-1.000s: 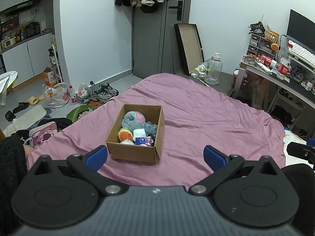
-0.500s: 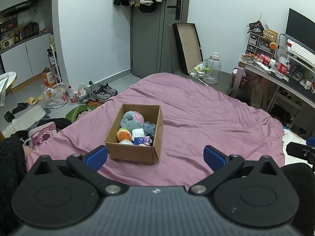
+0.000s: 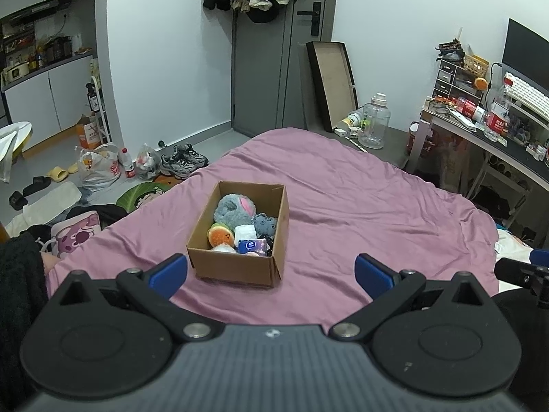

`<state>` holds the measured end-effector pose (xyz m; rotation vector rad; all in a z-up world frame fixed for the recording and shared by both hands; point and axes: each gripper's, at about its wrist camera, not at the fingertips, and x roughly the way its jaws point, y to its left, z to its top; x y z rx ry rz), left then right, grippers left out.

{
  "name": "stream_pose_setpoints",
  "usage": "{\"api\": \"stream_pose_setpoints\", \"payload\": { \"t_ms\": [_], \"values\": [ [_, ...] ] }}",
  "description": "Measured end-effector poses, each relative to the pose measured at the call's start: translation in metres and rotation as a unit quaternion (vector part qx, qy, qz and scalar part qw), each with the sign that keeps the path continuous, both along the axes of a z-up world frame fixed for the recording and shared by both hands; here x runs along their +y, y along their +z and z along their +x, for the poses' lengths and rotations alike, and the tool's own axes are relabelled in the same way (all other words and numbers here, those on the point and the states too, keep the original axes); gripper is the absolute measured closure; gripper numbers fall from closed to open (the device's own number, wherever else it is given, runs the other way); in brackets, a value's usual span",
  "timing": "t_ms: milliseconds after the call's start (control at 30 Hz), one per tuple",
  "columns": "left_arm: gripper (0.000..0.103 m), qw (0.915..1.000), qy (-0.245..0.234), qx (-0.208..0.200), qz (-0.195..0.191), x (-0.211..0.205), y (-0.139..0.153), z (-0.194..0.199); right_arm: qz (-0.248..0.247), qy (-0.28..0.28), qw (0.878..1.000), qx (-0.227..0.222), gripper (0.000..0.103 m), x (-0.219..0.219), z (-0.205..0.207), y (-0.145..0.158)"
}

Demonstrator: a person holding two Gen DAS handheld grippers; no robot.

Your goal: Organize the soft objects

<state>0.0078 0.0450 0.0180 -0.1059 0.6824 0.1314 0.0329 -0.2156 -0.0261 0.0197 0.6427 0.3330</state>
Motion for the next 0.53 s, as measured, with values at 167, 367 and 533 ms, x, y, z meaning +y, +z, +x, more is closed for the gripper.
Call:
{"api": "stream_pose_setpoints", "payload": {
  "t_ms": [167, 367, 533],
  "values": [
    [0.000, 1.0000, -0.003, 0.004, -0.005, 0.004, -0.008, 0.002, 0.005, 0.002, 1.000, 0.004, 0.000, 0.001, 0.001, -0.004],
    [0.000, 1.0000, -0.003, -0.006, -0.003, 0.008, -0.016, 0.003, -0.009, -0.006, 1.000, 0.011, 0.000, 0.007, 0.006, -0.014],
    [0.000, 0.9999, -0.006, -0.006, -0.006, 0.014, -0.023, 0.011, -0.020, -0.009, 1.000, 0.017, 0.000, 0.014, 0.013, -0.024]
  ]
}}
